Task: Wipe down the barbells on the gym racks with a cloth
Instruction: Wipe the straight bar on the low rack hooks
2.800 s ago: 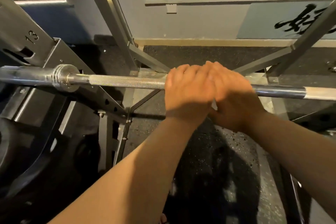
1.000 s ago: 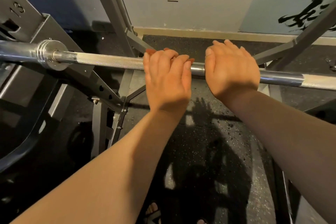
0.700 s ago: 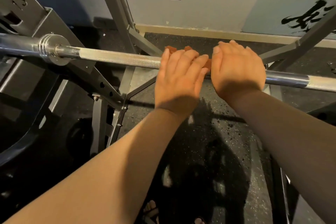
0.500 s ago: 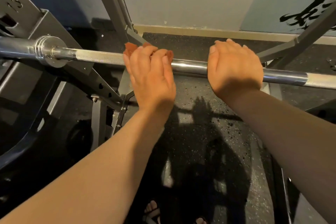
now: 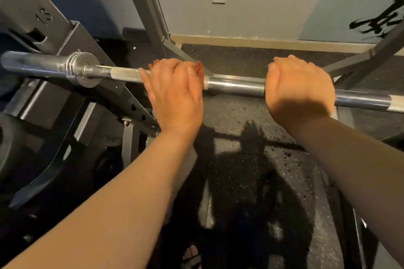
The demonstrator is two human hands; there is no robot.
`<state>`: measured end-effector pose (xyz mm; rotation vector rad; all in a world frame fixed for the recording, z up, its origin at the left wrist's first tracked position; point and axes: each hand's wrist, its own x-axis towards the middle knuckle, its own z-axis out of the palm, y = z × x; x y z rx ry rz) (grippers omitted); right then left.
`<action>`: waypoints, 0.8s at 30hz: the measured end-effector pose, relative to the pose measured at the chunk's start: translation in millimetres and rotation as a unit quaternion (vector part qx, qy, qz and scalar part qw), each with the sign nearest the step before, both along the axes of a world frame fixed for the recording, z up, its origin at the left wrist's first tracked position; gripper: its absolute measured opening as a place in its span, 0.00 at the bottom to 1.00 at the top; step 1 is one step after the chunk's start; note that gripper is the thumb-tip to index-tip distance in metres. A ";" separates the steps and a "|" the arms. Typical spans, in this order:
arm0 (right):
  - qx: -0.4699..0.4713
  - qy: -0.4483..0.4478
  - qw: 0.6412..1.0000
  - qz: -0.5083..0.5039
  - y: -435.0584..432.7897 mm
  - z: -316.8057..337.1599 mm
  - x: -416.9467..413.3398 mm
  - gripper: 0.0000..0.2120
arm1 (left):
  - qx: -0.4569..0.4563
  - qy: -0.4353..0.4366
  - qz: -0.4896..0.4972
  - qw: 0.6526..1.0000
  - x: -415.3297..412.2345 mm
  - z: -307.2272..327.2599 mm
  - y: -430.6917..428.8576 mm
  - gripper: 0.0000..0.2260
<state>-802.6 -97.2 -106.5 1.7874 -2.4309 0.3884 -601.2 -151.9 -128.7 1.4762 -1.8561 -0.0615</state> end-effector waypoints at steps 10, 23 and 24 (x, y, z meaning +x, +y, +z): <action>0.010 0.008 1.000 -0.018 0.5 5.1 5.6 0.20 | -0.029 -0.014 -0.108 0.994 -70.8 -13.4 37.7 0.10; 0.001 -0.001 1.000 -0.002 0.4 9.6 3.8 0.20 | 0.038 0.019 -0.014 0.999 -43.4 -6.8 13.1 0.13; 0.006 0.006 1.000 -0.003 -1.1 10.4 4.2 0.21 | 0.027 0.000 -0.034 0.999 -55.7 -7.2 18.0 0.13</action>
